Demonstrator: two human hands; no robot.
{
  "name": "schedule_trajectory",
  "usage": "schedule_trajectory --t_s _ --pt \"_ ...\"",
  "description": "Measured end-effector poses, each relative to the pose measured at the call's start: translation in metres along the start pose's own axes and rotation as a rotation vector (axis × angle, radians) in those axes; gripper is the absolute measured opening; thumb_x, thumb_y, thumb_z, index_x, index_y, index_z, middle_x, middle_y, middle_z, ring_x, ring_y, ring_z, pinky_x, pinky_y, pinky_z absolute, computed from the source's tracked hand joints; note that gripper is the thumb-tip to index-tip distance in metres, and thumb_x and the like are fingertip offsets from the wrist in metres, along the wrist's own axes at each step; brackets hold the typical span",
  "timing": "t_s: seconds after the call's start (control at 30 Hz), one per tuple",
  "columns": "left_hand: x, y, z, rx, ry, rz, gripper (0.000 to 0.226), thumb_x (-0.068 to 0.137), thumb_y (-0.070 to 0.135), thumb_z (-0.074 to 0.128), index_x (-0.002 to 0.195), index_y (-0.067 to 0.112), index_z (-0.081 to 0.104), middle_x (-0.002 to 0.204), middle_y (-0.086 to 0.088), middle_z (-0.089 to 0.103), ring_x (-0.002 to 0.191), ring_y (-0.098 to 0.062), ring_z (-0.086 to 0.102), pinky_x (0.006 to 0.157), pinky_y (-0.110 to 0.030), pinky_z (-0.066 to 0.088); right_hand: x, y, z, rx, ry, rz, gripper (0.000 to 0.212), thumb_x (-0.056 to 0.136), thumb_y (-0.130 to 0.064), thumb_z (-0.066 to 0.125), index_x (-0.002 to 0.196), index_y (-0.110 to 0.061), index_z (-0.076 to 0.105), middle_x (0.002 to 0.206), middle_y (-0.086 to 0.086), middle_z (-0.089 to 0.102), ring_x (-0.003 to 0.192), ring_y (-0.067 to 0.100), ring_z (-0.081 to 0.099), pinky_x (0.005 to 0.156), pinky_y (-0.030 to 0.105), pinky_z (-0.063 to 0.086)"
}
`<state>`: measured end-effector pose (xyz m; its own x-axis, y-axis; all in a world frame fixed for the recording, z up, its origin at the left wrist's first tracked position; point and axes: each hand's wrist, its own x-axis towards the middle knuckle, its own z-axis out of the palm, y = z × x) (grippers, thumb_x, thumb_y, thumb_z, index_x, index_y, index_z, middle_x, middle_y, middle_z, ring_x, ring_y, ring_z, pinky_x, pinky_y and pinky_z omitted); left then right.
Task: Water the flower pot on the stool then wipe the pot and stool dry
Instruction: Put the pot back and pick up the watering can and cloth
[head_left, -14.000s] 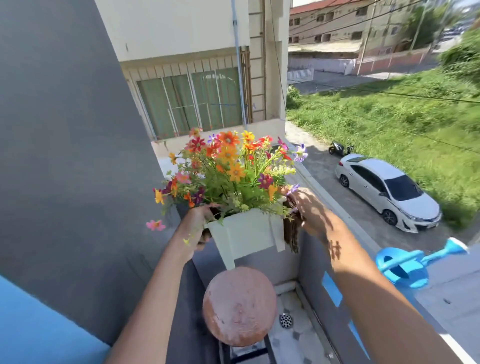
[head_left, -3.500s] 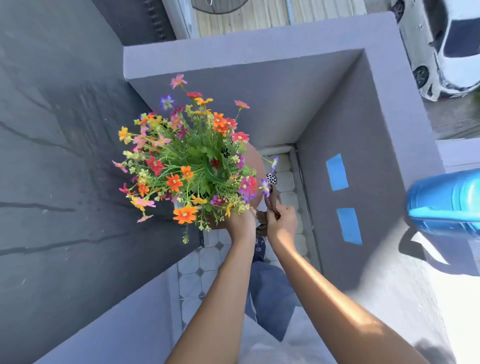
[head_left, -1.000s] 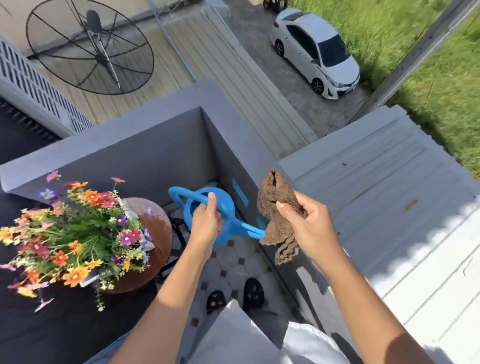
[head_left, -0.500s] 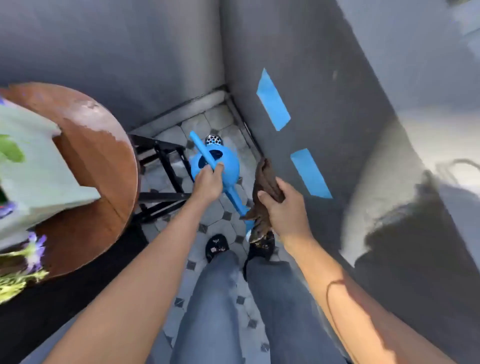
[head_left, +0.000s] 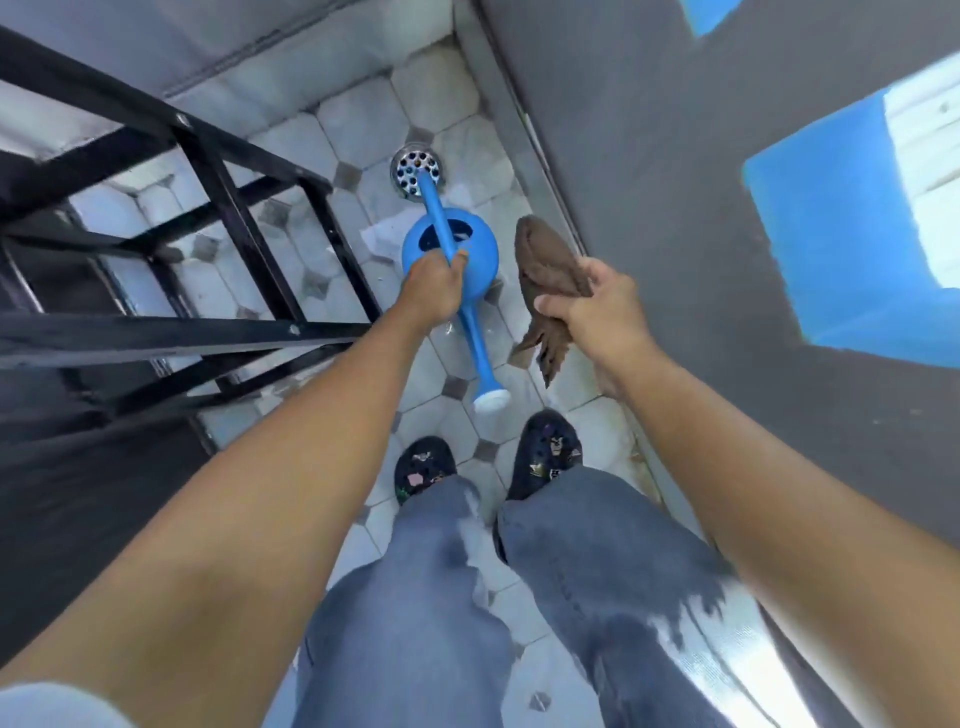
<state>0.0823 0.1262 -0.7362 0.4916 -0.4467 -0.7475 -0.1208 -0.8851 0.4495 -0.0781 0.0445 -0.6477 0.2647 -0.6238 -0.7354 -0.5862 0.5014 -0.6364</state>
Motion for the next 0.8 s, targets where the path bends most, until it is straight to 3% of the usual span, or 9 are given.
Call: schedule_trajectory --t_s 0.1,0.23,0.33,0.4,0.47,0.53,0.6,0.7,0.8 --pt "0.011 -0.004 0.009 -0.013 -0.019 0.0 0.043 0.099 0.041 0.035 0.093 0.003 0.055 0.096 -0.021 0.059 0.087 -0.035 0.055 0.069 -0.032 0.033 0.015 0.003 0.002 -0.017 -0.037 0.017 0.049 0.073 0.013 0.067 0.117 -0.008 0.063 0.096 0.005 0.073 0.079 0.017 0.069 0.074 0.031 0.059" --pt "0.021 -0.004 0.016 -0.067 -0.042 0.021 0.041 0.098 0.047 0.035 0.075 0.014 0.045 0.085 -0.016 0.058 0.082 -0.036 0.061 0.069 -0.037 0.046 0.027 -0.004 0.004 -0.007 -0.069 -0.021 0.043 0.072 0.017 0.063 0.104 -0.012 0.065 0.087 0.002 0.072 0.073 0.015 0.067 0.063 0.025 0.057" --pt "0.027 -0.012 0.024 -0.101 -0.09 0.015 0.041 0.095 0.051 0.034 0.085 0.014 0.048 0.092 -0.02 0.064 0.082 -0.038 0.065 0.073 -0.045 0.054 0.034 -0.01 0.006 0.031 -0.132 -0.05 0.045 0.07 0.018 0.063 0.102 -0.015 0.064 0.091 0.004 0.073 0.08 0.017 0.068 0.077 0.033 0.058" --pt "0.022 -0.013 0.023 -0.115 -0.109 0.013 0.041 0.096 0.049 0.034 0.092 0.011 0.048 0.094 -0.021 0.065 0.08 -0.037 0.067 0.061 -0.04 0.053 0.037 -0.012 0.008 0.011 -0.191 -0.064 0.045 0.067 0.015 0.063 0.099 -0.018 0.066 0.094 0.007 0.074 0.083 0.02 0.07 0.078 0.035 0.057" --pt "0.016 -0.009 0.02 -0.155 -0.092 -0.013 0.033 0.098 0.038 0.037 0.082 0.011 0.046 0.091 -0.022 0.062 0.076 -0.036 0.066 0.05 -0.029 0.042 0.037 -0.014 0.01 -0.024 -0.255 -0.061 0.043 0.067 0.012 0.062 0.099 -0.017 0.069 0.091 0.006 0.074 0.078 0.02 0.068 0.07 0.032 0.055" --pt "0.015 -0.013 0.011 -0.198 0.074 -0.084 0.034 0.097 0.032 0.04 0.07 0.01 0.045 0.091 -0.026 0.063 0.088 -0.04 0.064 0.059 -0.028 0.039 0.036 -0.018 0.013 -0.035 -0.356 -0.033 0.042 0.069 0.011 0.059 0.101 -0.015 0.069 0.085 0.005 0.071 0.075 0.017 0.064 0.065 0.028 0.051" --pt "0.009 -0.017 -0.006 -0.39 0.168 -0.189 0.044 0.094 0.047 0.041 0.083 0.009 0.061 0.101 -0.017 0.068 0.109 -0.036 0.061 0.077 -0.033 0.045 0.036 -0.021 0.017 -0.006 -0.492 0.045 0.043 0.07 0.01 0.056 0.104 -0.012 0.069 0.09 0.009 0.069 0.081 0.022 0.064 0.07 0.033 0.05" --pt "-0.005 -0.023 -0.03 -0.831 -0.202 -0.181 0.08 0.08 0.081 0.027 0.122 0.024 0.064 0.125 -0.001 0.066 0.12 -0.019 0.058 0.091 -0.036 0.048 0.045 -0.023 0.024 0.052 -0.632 0.138 0.052 0.068 0.011 0.05 0.113 -0.007 0.068 0.107 0.019 0.065 0.096 0.031 0.061 0.091 0.045 0.048" --pt "-0.007 -0.032 -0.039 -0.856 -0.403 -0.021 0.083 0.081 0.08 0.022 0.127 0.024 0.061 0.128 -0.006 0.065 0.115 -0.018 0.062 0.084 -0.032 0.054 0.061 -0.027 0.034 0.119 -0.564 0.148 0.058 0.064 0.011 0.043 0.118 0.003 0.063 0.103 0.021 0.062 0.094 0.033 0.057 0.081 0.038 0.05"
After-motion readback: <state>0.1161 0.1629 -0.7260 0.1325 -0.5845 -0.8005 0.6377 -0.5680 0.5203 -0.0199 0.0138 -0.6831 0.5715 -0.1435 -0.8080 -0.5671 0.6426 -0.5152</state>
